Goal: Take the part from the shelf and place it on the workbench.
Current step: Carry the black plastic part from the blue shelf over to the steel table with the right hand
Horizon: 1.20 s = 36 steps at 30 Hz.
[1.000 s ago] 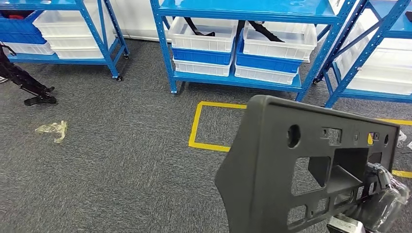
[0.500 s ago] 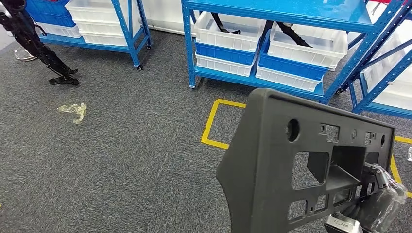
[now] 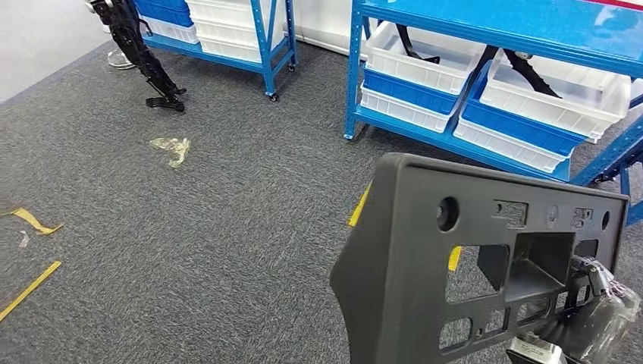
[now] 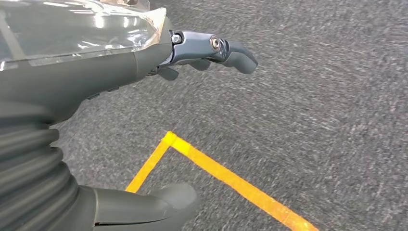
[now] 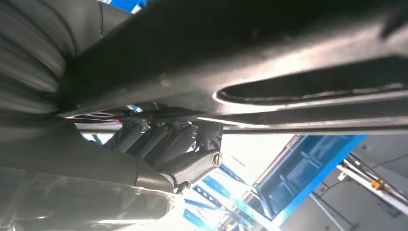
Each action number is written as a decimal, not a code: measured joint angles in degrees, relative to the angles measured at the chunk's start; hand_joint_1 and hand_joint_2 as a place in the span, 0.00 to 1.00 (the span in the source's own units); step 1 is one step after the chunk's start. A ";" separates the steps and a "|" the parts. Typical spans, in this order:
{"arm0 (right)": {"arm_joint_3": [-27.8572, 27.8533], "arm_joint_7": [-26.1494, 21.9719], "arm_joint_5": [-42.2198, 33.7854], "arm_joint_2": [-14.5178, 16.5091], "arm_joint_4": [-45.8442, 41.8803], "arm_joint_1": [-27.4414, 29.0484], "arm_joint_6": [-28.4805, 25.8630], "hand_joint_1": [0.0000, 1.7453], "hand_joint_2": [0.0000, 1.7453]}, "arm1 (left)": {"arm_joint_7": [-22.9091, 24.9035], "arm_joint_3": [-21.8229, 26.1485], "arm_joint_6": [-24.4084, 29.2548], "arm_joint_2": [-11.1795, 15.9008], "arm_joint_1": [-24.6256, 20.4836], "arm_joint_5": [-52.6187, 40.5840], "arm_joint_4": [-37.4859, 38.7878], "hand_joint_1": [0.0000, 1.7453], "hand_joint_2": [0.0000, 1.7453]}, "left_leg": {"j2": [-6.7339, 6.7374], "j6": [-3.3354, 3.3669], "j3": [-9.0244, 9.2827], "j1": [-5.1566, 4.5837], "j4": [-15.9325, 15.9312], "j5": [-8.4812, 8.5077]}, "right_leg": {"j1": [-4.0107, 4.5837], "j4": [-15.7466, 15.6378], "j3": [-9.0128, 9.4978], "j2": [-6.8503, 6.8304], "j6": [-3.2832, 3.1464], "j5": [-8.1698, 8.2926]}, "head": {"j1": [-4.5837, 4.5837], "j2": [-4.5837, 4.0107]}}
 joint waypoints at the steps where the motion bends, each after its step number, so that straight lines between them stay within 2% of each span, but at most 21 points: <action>1: 0.00 0.05 0.09 0.07 -0.01 -0.02 0.00 0.95 1.00 | -0.01 -0.01 0.01 0.03 -0.05 0.01 0.00 0.00 1.00 | 1.70 -0.22 -1.27 0.02 2.71 -1.68 | -0.07 -0.04 -0.06 -0.67 -0.28 0.09 | -0.08 0.00; 3: 0.00 0.13 0.19 0.17 0.00 -0.03 0.00 0.95 1.00 | -0.02 -0.02 0.01 0.00 -0.13 0.01 0.00 0.00 1.00 | 3.83 -0.67 -4.89 0.18 10.36 -5.41 | 0.12 -0.02 -0.23 -2.12 -0.52 0.10 | -0.19 0.00; 5: 0.03 0.14 0.21 0.21 0.05 -0.10 0.00 0.95 1.00 | -0.02 -0.02 0.01 -0.02 -0.09 0.05 0.00 0.00 1.00 | 4.38 -0.86 -6.60 0.38 14.18 -6.24 | 0.21 -0.01 -0.39 -3.70 -0.55 0.06 | -0.19 0.00; 7: 0.06 0.10 0.01 0.23 0.15 -0.35 0.00 0.95 1.00 | -0.02 -0.02 0.01 0.00 -0.05 0.13 0.00 0.00 1.00 | 5.22 -0.72 -3.74 0.49 9.20 -3.36 | 0.18 -0.01 -0.45 -5.14 -0.57 -0.06 | -0.19 0.01; 9: 0.07 0.05 -0.28 0.23 0.25 -0.67 0.00 0.95 1.00 | -0.03 -0.01 0.00 0.05 -0.18 0.21 -0.01 0.00 1.00 | 7.57 -0.37 0.67 0.33 1.36 -0.77 | 0.48 -0.01 -0.28 -6.32 -0.30 -0.34 | -0.18 0.01; 11: 0.09 -0.03 -0.36 0.19 0.35 -0.96 0.00 0.95 1.00 | -0.07 -0.01 0.00 0.07 -0.35 0.29 -0.01 0.00 1.00 | 8.59 0.08 2.28 -0.05 -1.80 -0.26 | 0.86 -0.08 0.06 -7.32 0.28 -0.60 | -0.06 0.01; 13: 0.15 -0.12 -0.31 0.15 0.45 -1.27 0.00 0.95 1.00 | -0.09 -0.01 0.01 0.08 -0.28 0.42 0.00 0.00 1.00 | 7.23 0.82 2.08 -0.25 -2.06 0.06 | 0.84 -0.28 0.47 -8.13 0.98 -0.69 | 0.02 0.01; 15: 0.23 -0.17 -0.21 0.16 0.54 -1.44 0.00 0.95 1.00 | -0.09 0.02 0.05 0.04 -0.16 0.62 0.00 0.00 1.00 | 5.97 1.76 2.18 -0.16 -2.65 0.66 | 0.68 1.14 0.07 -6.09 1.32 -1.72 | 0.07 0.01; 17: 0.29 -0.20 -0.13 0.12 0.72 -1.41 0.00 0.95 1.00 | -0.09 0.07 0.12 -0.02 -0.25 0.73 0.00 0.00 1.00 | 4.67 2.36 2.21 -0.10 -2.92 1.01 | 0.63 7.27 -2.79 -2.60 0.87 -4.74 | 0.18 0.01; 19: 0.30 -0.20 -0.14 0.09 0.99 -1.35 0.00 0.95 1.00 | -0.09 0.10 0.15 -0.07 -0.31 0.73 0.00 0.00 1.00 | 3.06 2.55 2.08 -0.23 -2.90 1.08 | 0.72 14.78 -6.58 -1.28 0.61 -7.39 | 0.19 0.01; 20: 0.31 -0.19 -0.14 0.08 1.13 -1.35 0.00 0.95 1.00 | -0.09 0.11 0.16 -0.09 -0.27 0.73 0.00 0.00 1.00 | 2.22 2.57 2.07 -0.31 -2.87 1.09 | 0.76 16.28 -7.51 -1.15 0.80 -7.51 | 0.18 0.01; 21: 0.31 -0.19 -0.14 0.08 1.24 -1.35 0.00 0.95 1.00 | -0.09 0.13 0.16 -0.09 -0.22 0.73 0.00 0.00 1.00 | 1.38 2.58 2.11 -0.36 -2.85 1.10 | 0.76 15.46 -7.33 -1.06 1.15 -6.66 | 0.18 0.01; 22: 0.31 -0.19 -0.14 0.08 1.31 -1.36 0.00 0.95 1.00 | -0.09 0.14 0.15 -0.09 -0.20 0.73 0.00 0.00 1.00 | 0.50 2.56 2.19 -0.38 -2.80 1.11 | 0.75 12.34 -6.05 -0.78 1.57 -4.99 | 0.19 0.00; 24: 0.32 -0.16 -0.09 0.07 1.37 -1.41 0.00 0.95 1.00 | -0.09 0.14 0.14 -0.12 -0.19 0.74 0.00 0.00 1.00 | -1.06 2.38 2.20 -0.46 -2.59 1.09 | 0.70 4.19 -2.60 1.50 1.98 -1.48 | 0.19 0.00; 26: 0.35 -0.01 0.14 0.05 1.40 -1.40 0.00 0.95 1.00 | -0.10 0.14 0.16 -0.17 -0.19 0.76 0.00 0.00 1.00 | -2.30 1.88 1.81 -0.58 -2.35 1.17 | 0.79 0.21 -1.00 3.16 1.44 0.05 | 0.15 0.00; 28: 0.40 0.22 0.50 0.05 1.43 -1.41 0.00 0.95 1.00 | -0.11 0.14 0.27 -0.16 -0.11 0.78 0.00 0.00 1.00 | -3.39 1.23 1.27 -0.54 -2.29 1.40 | 0.88 0.01 -0.91 2.28 0.58 0.31 | 0.11 0.00; 30: 0.44 0.48 0.85 0.11 1.45 -1.59 0.00 0.95 1.00 | -0.11 0.14 0.49 -0.12 -0.02 0.78 0.00 0.00 1.00 | -1.73 0.66 0.49 -0.59 -1.12 0.67 | 0.61 -0.21 -0.73 1.02 -0.04 0.61 | 0.02 0.00; 32: 0.44 0.71 1.14 0.21 1.47 -1.58 0.00 0.95 1.00 | -0.09 0.14 0.74 -0.13 -0.12 0.75 0.00 0.00 1.00 | 2.06 -0.02 -2.00 -0.46 4.02 -2.37 | 0.46 -0.37 -0.60 -0.49 -0.67 0.67 | -0.14 0.01; 33: 0.44 0.77 1.22 0.25 1.48 -1.48 0.00 0.95 1.00 | -0.07 0.13 0.81 -0.15 -0.18 0.74 0.00 0.00 1.00 | 3.29 -0.36 -3.84 -0.23 7.69 -4.20 | 0.53 -0.37 -0.58 -1.30 -0.88 0.60 | -0.22 0.01; 35: 0.47 0.85 1.32 0.31 1.48 -1.33 0.00 0.95 1.00 | 0.00 0.13 0.86 -0.16 -0.19 0.71 0.00 0.00 1.00 | 4.13 -0.87 -6.66 0.35 13.08 -6.01 | 0.57 -0.36 -0.57 -2.99 -1.13 0.45 | -0.21 0.00; 36: 0.52 0.87 1.33 0.33 1.48 -1.29 0.00 0.95 1.00 | 0.04 0.13 0.86 -0.15 -0.16 0.71 0.00 0.00 1.00 | 4.37 -1.07 -6.74 0.62 13.17 -5.47 | 0.52 -0.35 -0.52 -3.75 -1.12 0.38 | -0.21 0.00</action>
